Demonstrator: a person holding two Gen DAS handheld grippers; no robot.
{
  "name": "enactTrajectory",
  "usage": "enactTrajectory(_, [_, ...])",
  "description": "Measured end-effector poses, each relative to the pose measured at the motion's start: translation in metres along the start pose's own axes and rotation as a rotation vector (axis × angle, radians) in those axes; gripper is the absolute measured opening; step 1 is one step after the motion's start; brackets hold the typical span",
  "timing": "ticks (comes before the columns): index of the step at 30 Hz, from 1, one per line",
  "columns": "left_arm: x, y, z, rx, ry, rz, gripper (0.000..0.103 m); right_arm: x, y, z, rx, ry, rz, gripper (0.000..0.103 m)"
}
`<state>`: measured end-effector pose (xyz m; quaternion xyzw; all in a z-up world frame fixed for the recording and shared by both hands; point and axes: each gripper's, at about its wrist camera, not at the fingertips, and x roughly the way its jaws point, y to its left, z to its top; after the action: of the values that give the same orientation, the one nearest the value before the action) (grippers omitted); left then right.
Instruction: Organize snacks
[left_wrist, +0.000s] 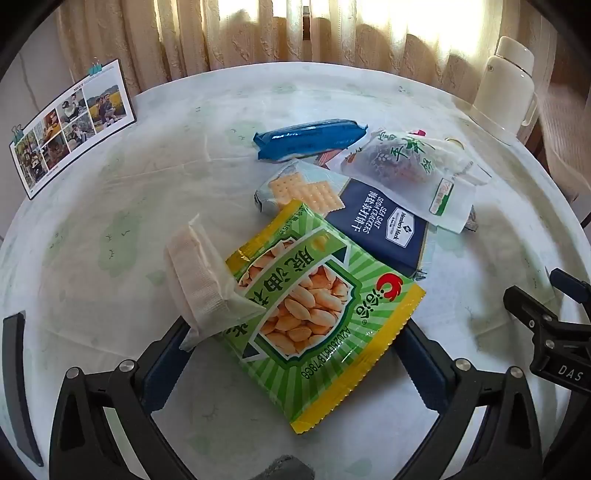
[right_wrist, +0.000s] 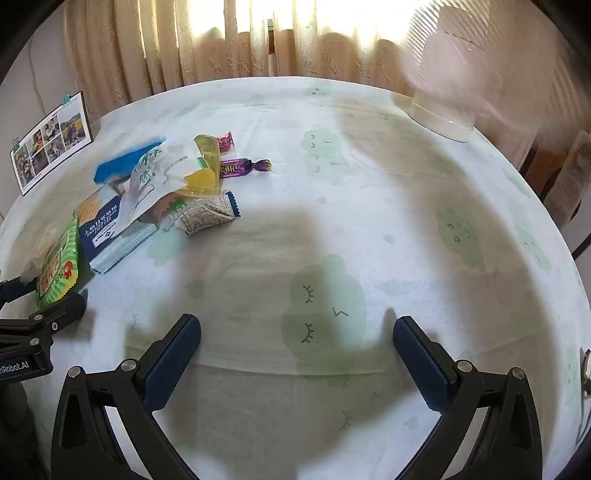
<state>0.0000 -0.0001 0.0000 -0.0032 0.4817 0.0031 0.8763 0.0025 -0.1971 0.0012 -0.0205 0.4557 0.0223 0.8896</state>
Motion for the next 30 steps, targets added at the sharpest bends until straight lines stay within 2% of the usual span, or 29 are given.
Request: enactTrajectory(30, [0.0007, 0.0012, 0.0013, 0.001, -0.010, 0.000, 0.103, 0.0001, 0.0006, 0.0000, 0.000, -0.001, 0.000, 0.103])
